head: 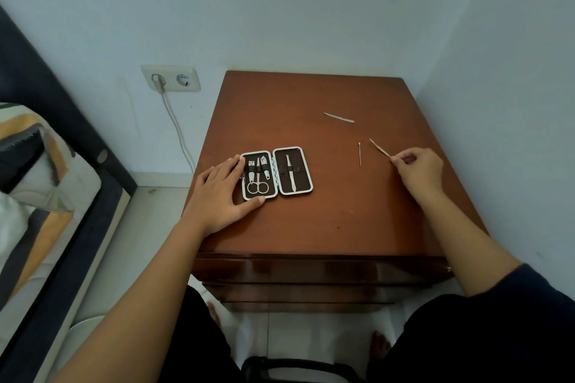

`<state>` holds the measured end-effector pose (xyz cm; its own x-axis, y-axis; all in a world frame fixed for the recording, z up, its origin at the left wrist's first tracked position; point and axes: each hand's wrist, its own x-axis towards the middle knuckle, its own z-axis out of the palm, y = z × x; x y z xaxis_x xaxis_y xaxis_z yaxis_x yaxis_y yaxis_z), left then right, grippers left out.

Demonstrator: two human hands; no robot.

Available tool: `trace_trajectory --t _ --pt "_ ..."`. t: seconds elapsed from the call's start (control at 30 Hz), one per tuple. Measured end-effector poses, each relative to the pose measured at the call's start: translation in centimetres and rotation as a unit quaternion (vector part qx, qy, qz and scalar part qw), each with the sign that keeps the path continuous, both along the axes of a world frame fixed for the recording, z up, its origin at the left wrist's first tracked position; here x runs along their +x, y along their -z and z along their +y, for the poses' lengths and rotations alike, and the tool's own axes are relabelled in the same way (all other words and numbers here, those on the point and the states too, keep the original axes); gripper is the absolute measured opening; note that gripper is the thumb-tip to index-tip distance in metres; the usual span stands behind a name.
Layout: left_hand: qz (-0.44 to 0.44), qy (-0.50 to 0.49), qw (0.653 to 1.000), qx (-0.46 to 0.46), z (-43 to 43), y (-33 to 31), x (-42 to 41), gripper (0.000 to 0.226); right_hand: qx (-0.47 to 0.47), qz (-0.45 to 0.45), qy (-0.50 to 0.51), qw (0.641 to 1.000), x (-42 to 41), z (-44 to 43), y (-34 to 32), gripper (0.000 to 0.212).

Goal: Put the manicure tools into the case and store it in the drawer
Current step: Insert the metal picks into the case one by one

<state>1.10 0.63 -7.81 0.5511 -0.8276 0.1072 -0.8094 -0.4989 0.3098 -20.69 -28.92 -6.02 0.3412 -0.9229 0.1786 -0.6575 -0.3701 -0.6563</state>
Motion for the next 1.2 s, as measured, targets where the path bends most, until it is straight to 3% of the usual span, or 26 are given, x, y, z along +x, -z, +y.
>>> trace_trajectory --t 0.17,0.4,0.57,0.67,0.83,1.2 --pt "0.005 -0.004 1.0 -0.003 0.1 -0.3 -0.3 0.102 0.076 0.083 -0.016 0.994 0.8 -0.4 -1.5 0.016" --pt "0.004 -0.004 1.0 0.0 0.1 0.0 -0.1 0.103 0.064 0.108 -0.02 0.992 1.2 0.0 -1.3 0.011" --pt "0.005 -0.005 1.0 0.002 0.0 -0.1 -0.1 0.103 0.087 -0.011 -0.041 0.995 1.2 2.4 -1.2 0.006" --pt "0.004 -0.005 1.0 0.003 0.1 0.0 0.0 0.103 0.108 -0.102 -0.118 0.982 2.2 5.5 -1.3 0.022" --pt "0.007 -0.006 1.0 0.005 0.1 -0.1 -0.1 0.103 0.113 -0.111 -0.195 0.968 3.8 11.2 -0.9 0.018" --pt "0.005 -0.003 1.0 0.01 0.1 -0.2 -0.2 0.103 0.173 -0.131 -0.117 0.969 3.8 14.9 -1.2 0.019"
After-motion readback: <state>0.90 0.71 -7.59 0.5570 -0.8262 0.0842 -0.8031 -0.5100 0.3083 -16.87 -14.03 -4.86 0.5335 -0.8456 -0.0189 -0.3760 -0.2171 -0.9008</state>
